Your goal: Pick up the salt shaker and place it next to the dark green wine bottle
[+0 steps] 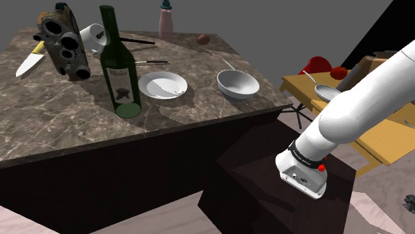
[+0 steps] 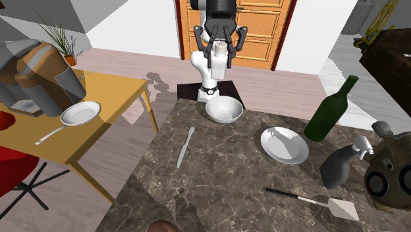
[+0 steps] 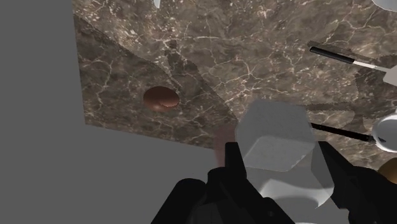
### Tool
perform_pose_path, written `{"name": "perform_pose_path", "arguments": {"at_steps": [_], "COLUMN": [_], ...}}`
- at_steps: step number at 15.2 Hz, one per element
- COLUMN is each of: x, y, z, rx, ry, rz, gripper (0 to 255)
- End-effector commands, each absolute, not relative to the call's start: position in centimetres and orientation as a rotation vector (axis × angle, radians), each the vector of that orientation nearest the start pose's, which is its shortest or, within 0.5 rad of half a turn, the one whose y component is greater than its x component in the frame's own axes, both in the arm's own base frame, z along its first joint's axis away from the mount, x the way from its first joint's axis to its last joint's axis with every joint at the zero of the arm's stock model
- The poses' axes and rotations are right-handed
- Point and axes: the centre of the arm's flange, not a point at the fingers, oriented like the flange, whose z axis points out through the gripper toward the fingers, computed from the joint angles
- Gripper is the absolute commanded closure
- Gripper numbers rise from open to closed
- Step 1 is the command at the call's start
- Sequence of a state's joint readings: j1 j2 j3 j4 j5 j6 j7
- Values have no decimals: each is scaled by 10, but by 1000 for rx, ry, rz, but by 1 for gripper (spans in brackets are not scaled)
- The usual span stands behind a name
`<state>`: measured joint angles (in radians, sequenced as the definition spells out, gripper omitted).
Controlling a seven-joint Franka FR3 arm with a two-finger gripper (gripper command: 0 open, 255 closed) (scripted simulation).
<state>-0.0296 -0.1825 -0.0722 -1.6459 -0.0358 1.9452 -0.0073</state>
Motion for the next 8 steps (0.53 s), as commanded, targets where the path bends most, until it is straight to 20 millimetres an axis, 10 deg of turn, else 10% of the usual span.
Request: {"name": "perform_pose_path", "arguments": {"at_steps": [1, 8], "x": [520, 503], "y": [-61, 17], "z": [738, 739], "rx": [-3096, -3096], "ry": [142, 142], "rz": [-757, -757], "gripper": [255, 255]}}
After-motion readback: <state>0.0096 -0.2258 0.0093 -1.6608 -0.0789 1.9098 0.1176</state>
